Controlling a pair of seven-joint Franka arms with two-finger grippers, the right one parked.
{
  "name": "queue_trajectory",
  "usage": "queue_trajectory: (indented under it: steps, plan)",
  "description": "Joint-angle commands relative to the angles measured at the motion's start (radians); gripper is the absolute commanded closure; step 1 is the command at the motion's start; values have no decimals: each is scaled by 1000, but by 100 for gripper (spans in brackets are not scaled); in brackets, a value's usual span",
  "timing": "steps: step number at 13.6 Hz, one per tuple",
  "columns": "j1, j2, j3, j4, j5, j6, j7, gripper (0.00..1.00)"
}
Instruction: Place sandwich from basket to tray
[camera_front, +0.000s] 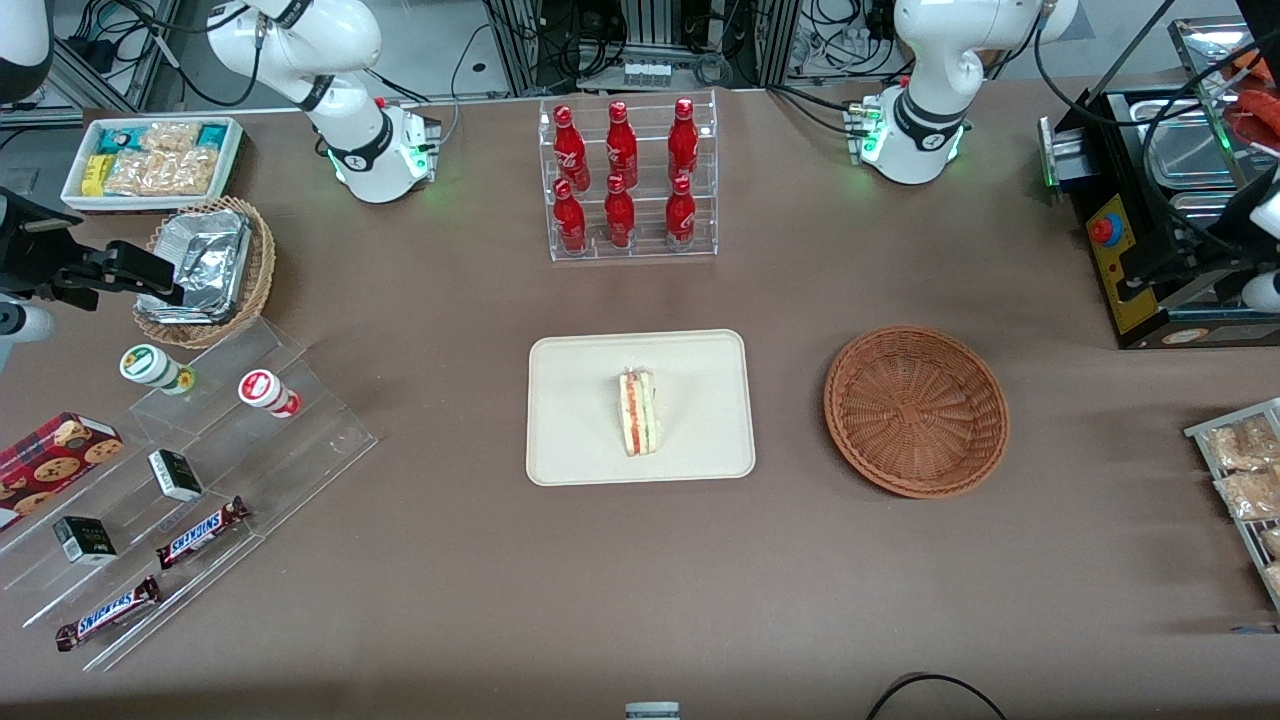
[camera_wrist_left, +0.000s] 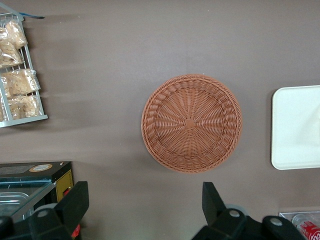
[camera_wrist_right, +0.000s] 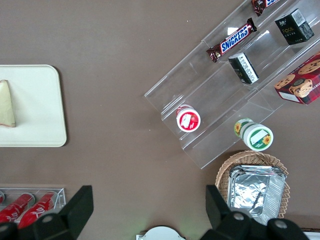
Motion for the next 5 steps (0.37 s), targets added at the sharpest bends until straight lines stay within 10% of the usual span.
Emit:
queue_trajectory:
  steps: [1,5]
  plan:
    - [14,47,-14,65,-15,-34,-54,0]
    - [15,64,-14,88,-6,-35,-52,0]
